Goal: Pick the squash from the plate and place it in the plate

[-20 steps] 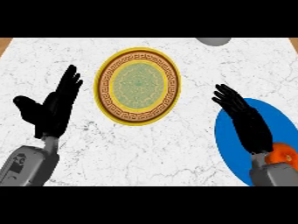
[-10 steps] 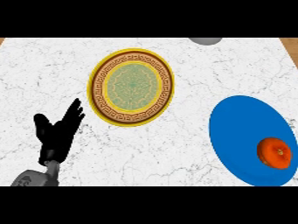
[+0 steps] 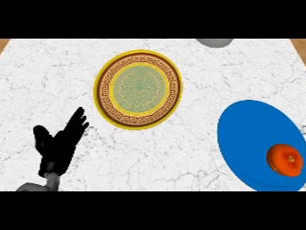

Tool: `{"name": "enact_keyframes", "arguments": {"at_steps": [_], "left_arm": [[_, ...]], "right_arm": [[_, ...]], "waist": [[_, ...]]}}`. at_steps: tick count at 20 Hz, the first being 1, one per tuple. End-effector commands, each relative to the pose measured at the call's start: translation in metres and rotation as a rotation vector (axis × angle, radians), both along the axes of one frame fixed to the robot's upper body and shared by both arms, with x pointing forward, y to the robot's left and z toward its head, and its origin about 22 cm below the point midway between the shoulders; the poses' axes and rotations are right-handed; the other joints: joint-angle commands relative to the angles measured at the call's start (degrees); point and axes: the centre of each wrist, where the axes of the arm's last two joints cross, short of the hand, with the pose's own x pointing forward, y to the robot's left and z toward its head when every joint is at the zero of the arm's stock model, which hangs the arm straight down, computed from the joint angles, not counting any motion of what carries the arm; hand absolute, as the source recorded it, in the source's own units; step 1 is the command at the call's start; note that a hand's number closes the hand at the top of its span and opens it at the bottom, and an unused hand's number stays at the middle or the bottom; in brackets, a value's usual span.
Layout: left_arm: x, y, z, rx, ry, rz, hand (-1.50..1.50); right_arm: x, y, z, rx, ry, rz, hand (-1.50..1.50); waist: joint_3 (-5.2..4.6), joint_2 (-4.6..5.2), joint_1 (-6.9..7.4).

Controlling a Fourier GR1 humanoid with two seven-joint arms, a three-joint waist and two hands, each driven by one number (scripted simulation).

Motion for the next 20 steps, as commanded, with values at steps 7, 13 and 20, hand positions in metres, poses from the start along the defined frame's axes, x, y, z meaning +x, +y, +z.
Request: {"name": "enact_keyframes", "arguments": {"at_steps": [7, 13, 20], "left_arm": [[-0.020, -0.017, -0.003, -0.010, 0.052, 0.006, 0.00], [-0.016, -0.009, -0.007, -0.010, 0.055, 0.010, 0.00], [-0.012, -0.004, -0.003, -0.011, 0.050, -0.007, 0.00]], "right_arm": [[-0.009, 0.010, 0.057, -0.450, 0.368, 0.210, -1.50], [-0.002, 0.058, 0.053, -0.557, 0.463, 0.181, -1.50], [-0.014, 0.104, 0.009, -0.582, 0.494, 0.152, -1.50]], "waist": [[-0.25, -0.24, -0.29], [-0.26, -0.12, -0.46], [-0.17, 0.01, -0.09]]}}
